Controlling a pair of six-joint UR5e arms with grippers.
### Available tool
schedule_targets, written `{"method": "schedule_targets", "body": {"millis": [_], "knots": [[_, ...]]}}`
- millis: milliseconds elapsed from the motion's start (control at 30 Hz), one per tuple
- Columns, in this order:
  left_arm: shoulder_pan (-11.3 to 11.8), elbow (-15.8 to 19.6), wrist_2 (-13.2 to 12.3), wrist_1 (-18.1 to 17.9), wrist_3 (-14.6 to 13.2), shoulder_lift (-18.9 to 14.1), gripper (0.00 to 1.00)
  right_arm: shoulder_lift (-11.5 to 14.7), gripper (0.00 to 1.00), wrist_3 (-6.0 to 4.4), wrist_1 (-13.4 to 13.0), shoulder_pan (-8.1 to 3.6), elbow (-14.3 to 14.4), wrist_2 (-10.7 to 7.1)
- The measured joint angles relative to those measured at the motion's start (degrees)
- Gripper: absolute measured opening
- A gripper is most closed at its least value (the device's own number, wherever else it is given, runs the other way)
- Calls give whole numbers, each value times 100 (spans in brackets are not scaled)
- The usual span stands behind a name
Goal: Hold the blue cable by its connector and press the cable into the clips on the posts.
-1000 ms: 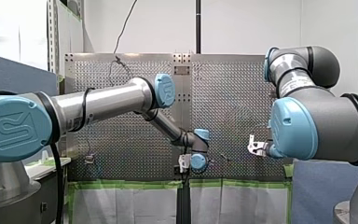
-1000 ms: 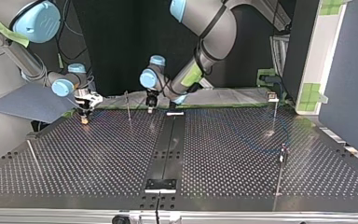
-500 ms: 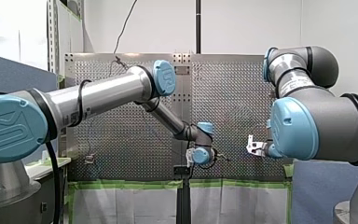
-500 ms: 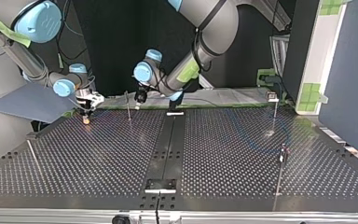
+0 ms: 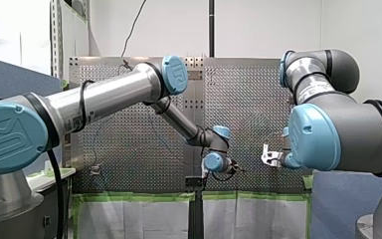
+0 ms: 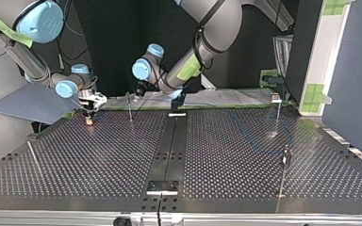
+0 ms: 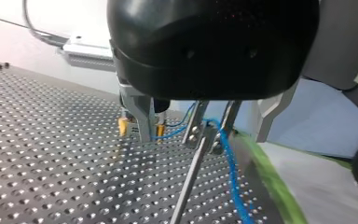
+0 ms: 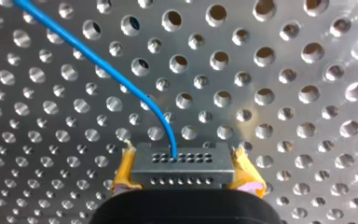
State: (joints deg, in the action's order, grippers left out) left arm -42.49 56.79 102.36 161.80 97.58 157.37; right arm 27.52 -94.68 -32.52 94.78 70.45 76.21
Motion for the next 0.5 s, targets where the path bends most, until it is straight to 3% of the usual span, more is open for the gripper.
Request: {"method": "schedule_targets", "body": {"millis": [500], "knots": [[-211,-23,68,43,49,8,100,-1,23,0,16,21,1,0]]}}
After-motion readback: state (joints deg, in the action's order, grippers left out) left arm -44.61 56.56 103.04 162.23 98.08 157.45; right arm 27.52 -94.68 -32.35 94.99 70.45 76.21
